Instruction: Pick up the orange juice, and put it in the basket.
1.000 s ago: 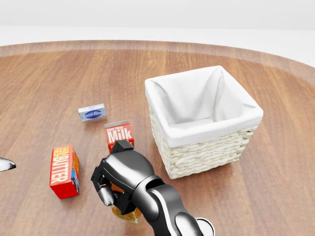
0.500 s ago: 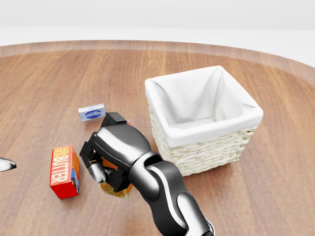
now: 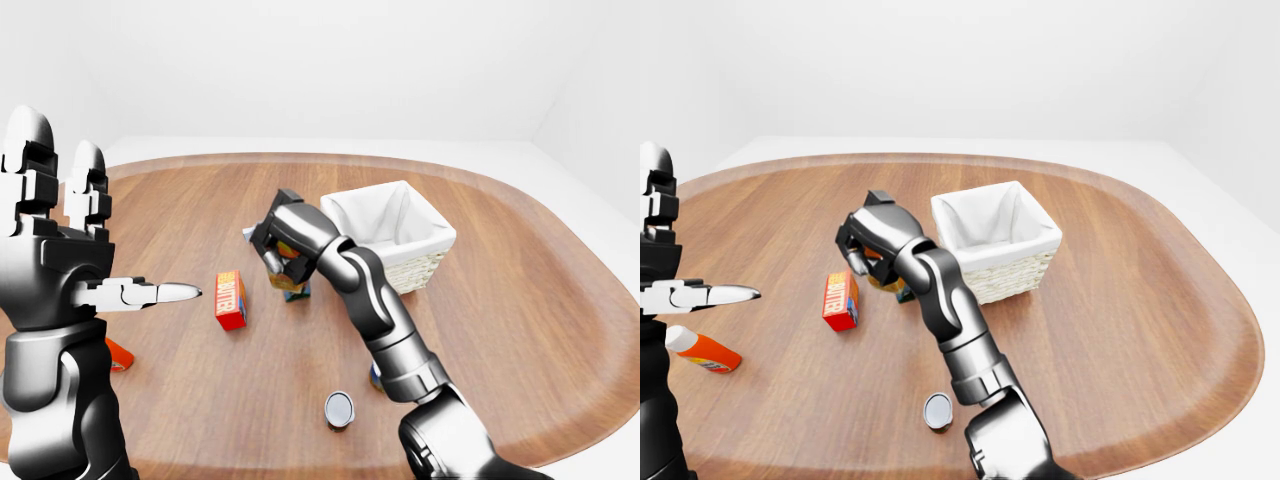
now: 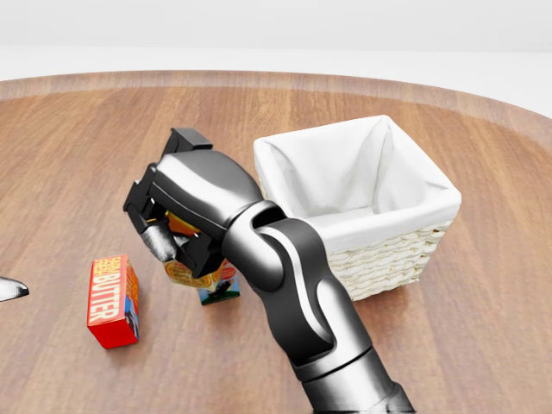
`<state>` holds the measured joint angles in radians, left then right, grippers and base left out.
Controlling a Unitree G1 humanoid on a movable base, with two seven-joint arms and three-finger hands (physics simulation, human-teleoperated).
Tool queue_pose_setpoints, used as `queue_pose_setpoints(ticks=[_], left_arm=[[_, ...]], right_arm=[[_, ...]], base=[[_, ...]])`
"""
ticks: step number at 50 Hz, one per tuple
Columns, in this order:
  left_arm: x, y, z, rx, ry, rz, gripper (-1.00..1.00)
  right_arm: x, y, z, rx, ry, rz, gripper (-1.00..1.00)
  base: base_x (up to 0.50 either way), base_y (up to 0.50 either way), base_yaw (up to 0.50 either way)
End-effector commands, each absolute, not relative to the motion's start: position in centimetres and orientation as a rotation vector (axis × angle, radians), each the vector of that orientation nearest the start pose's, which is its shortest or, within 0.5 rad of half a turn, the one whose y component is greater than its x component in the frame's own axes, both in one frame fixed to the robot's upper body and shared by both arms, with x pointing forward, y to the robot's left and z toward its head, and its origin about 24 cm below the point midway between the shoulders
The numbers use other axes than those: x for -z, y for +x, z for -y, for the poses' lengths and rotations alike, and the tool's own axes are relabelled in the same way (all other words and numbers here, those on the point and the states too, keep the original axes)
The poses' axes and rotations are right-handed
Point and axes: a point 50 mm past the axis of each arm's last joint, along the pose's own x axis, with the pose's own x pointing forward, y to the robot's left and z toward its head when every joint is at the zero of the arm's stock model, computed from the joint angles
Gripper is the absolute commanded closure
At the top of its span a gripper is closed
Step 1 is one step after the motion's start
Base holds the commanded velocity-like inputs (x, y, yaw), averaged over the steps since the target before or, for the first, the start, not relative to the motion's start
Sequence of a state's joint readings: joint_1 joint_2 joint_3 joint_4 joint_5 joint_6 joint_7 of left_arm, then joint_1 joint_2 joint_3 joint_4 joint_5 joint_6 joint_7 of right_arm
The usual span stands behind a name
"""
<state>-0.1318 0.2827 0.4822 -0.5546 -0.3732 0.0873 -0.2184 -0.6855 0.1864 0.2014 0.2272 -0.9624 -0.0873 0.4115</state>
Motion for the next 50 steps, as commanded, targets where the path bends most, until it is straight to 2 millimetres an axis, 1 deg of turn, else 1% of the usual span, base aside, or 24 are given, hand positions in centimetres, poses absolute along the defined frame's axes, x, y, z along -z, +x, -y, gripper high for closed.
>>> queue_pose_setpoints(ticks=[1, 6, 7, 8, 10, 13, 18, 23, 27, 29, 34, 39, 45, 47, 50], left_arm=[[-21.8, 21.4, -24.8, -0.028, 0.085, 0.698, -1.00], [-21.8, 21.4, -24.8, -0.028, 0.085, 0.698, -1.00], [-21.8, 21.4, -24.8, -0.029, 0.084, 0.698, -1.00], [-21.8, 21.4, -24.8, -0.029, 0.084, 0.698, -1.00], [-21.8, 21.4, -24.8, -0.028, 0.084, 0.698, -1.00], [-21.8, 21.4, -24.8, -0.029, 0.084, 0.698, -1.00], [-21.8, 21.4, -24.8, -0.028, 0.085, 0.698, -1.00], [-21.8, 21.4, -24.8, -0.028, 0.084, 0.698, -1.00], [-21.8, 21.4, -24.8, -0.028, 0.085, 0.698, -1.00], [-21.8, 21.4, -24.8, -0.028, 0.085, 0.698, -1.00], [-21.8, 21.4, -24.8, -0.028, 0.084, 0.698, -1.00], [-21.8, 21.4, -24.8, -0.028, 0.084, 0.698, -1.00], [-21.8, 21.4, -24.8, -0.029, 0.084, 0.698, -1.00], [-21.8, 21.4, -24.8, -0.028, 0.085, 0.698, -1.00], [-21.8, 21.4, -24.8, -0.028, 0.084, 0.698, -1.00]], right_arm=[[-21.2, 33.1, -1.2, -0.567, -0.989, 0.583, 1.00], [-22.4, 33.7, -1.1, -0.552, -0.988, 0.601, 1.00], [-22.9, 33.8, -1.1, -0.548, -0.987, 0.610, 1.00], [-22.9, 33.8, -1.1, -0.548, -0.987, 0.611, 1.00], [-23.8, 34.0, -1.1, -0.540, -0.984, 0.631, 1.00], [-24.5, 34.2, -1.1, -0.534, -0.984, 0.643, 1.00], [-25.4, 34.6, -1.0, -0.522, -0.985, 0.653, 1.00], [-27.1, 35.1, -0.8, -0.495, -0.980, 0.679, 1.00], [-28.2, 35.5, -0.6, -0.473, -0.975, 0.693, 1.00], [-28.4, 35.6, -0.6, -0.470, -0.974, 0.695, 1.00], [-29.7, 36.1, -0.5, -0.441, -0.962, 0.707, 1.00], [-31.5, 37.1, 0.0, -0.395, -0.964, 0.701, 1.00], [-32.0, 38.2, 0.4, -0.361, -0.974, 0.659, 1.00], [-32.5, 38.7, 0.8, -0.335, -0.972, 0.642, 1.00], [-32.5, 39.4, 1.3, -0.311, -0.974, 0.605, 1.00]], base=[[0.00, 0.00, 0.00], [0.00, 0.00, 0.00], [0.00, 0.00, 0.00], [0.00, 0.00, 0.00], [0.00, 0.00, 0.00], [0.00, 0.00, 0.00], [0.00, 0.00, 0.00], [0.00, 0.00, 0.00], [0.00, 0.00, 0.00], [0.00, 0.00, 0.00], [0.00, 0.00, 0.00], [0.00, 0.00, 0.00], [0.00, 0.00, 0.00], [0.00, 0.00, 0.00], [0.00, 0.00, 0.00]])
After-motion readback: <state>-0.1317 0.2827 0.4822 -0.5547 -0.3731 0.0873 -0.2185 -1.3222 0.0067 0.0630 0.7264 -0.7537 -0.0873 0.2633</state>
